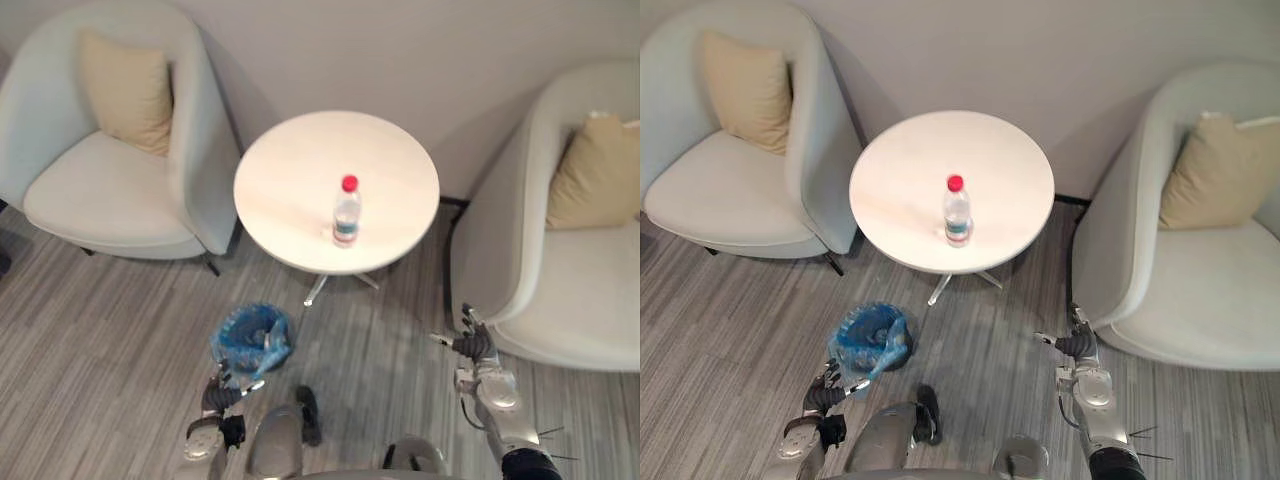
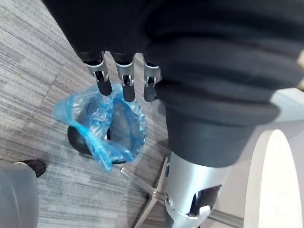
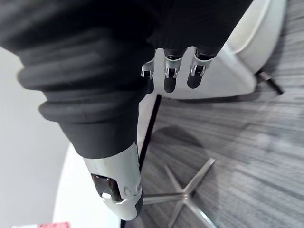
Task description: Gather rubbish on tea table into small bin, then transfer packed bag to large trash can.
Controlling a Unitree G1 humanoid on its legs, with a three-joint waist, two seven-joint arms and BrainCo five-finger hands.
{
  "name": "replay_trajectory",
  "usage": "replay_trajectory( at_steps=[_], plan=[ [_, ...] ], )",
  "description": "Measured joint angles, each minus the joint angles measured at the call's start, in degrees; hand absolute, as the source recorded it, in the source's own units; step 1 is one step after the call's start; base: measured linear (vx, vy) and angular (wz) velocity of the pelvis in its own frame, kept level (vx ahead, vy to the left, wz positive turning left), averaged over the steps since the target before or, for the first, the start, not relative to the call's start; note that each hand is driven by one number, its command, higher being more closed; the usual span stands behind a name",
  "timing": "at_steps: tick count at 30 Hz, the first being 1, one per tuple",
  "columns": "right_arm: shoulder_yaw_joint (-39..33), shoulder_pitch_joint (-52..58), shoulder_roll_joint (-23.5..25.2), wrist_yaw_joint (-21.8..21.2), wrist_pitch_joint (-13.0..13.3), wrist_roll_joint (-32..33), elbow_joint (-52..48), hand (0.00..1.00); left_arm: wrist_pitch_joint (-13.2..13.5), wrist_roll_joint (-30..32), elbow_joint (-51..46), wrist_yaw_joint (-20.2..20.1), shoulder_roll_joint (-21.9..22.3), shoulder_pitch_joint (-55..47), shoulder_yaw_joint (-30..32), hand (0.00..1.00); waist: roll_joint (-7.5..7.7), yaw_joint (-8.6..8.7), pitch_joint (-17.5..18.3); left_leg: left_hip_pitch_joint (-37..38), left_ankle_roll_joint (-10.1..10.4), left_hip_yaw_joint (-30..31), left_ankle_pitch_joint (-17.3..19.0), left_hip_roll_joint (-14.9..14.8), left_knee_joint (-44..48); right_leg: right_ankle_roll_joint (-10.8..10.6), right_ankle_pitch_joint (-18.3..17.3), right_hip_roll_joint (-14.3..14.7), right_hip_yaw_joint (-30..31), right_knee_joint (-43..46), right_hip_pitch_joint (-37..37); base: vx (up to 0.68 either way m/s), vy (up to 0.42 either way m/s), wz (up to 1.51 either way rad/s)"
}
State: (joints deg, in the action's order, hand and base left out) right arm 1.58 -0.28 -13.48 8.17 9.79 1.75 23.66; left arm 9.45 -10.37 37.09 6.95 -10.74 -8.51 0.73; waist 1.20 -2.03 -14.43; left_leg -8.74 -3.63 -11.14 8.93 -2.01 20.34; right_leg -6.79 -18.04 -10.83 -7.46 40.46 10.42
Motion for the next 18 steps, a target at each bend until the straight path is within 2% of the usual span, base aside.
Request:
replay_trajectory(
  at_steps=[2,3,4,6,9,14,18],
  plan=[
    [0.07,-0.60,-0.54,-0.86,1.08,-0.19,-2.22,0.00,0.42,0.05,0.02,-0.03,0.03,0.11,-0.36,0.00,0.38,1.10,0.22,0.09,0.64,4.00,-0.24,1.38,-0.06,0.71,1.58,2.79,4.57,-12.02,1.51,0.24,-0.128,1.10],
    [0.07,-0.51,-0.55,-0.84,1.19,-0.28,-2.79,0.00,0.55,0.16,0.02,-0.22,-0.04,0.05,-0.60,0.00,0.92,1.07,0.46,0.08,1.06,4.79,-0.15,2.19,0.16,1.43,5.28,2.70,4.97,-15.97,1.53,0.25,-0.161,1.06],
    [0.12,-0.78,-1.20,-0.89,1.28,-0.42,-2.73,0.00,0.60,0.47,0.50,-0.42,0.72,0.13,-1.07,0.00,0.21,1.14,0.56,0.25,2.03,6.66,0.27,2.04,0.45,2.00,8.81,2.79,3.74,-16.63,0.37,0.25,-0.178,0.62],
    [1.15,-2.02,-1.83,-1.00,1.28,-1.93,-2.88,0.00,1.08,1.49,0.44,-0.59,1.48,-0.91,-1.31,0.00,-1.09,0.00,1.27,0.14,3.12,7.07,0.33,0.27,-0.37,3.00,9.46,4.53,2.66,-19.32,-0.73,0.22,-0.176,0.21],
    [1.63,-2.96,-1.88,-0.97,1.37,-2.42,-4.37,0.00,1.08,1.52,0.57,-0.73,1.65,-1.76,-1.34,0.00,-1.42,-0.40,1.37,0.84,4.79,8.50,-0.58,-0.98,-3.60,4.11,10.25,6.00,0.30,-22.96,-2.51,0.16,-0.155,0.22],
    [1.68,-4.45,-1.78,-0.64,1.49,-2.47,-4.85,0.00,1.11,1.56,0.63,-0.84,1.73,-1.89,-1.86,0.00,-1.70,-0.51,1.53,1.98,6.01,10.09,-1.80,-0.84,-6.56,4.27,10.80,6.09,-1.99,-26.53,-5.13,0.06,-0.037,0.23],
    [1.76,-7.76,-1.73,-0.32,1.51,-2.19,-3.34,0.00,1.13,1.52,0.82,-0.95,1.63,-1.90,-3.53,0.00,-1.96,-0.98,1.48,0.74,6.43,12.02,-4.79,0.11,-8.84,4.17,12.54,5.55,-4.00,-29.61,-5.31,-0.01,-0.004,0.25]
  ],
)
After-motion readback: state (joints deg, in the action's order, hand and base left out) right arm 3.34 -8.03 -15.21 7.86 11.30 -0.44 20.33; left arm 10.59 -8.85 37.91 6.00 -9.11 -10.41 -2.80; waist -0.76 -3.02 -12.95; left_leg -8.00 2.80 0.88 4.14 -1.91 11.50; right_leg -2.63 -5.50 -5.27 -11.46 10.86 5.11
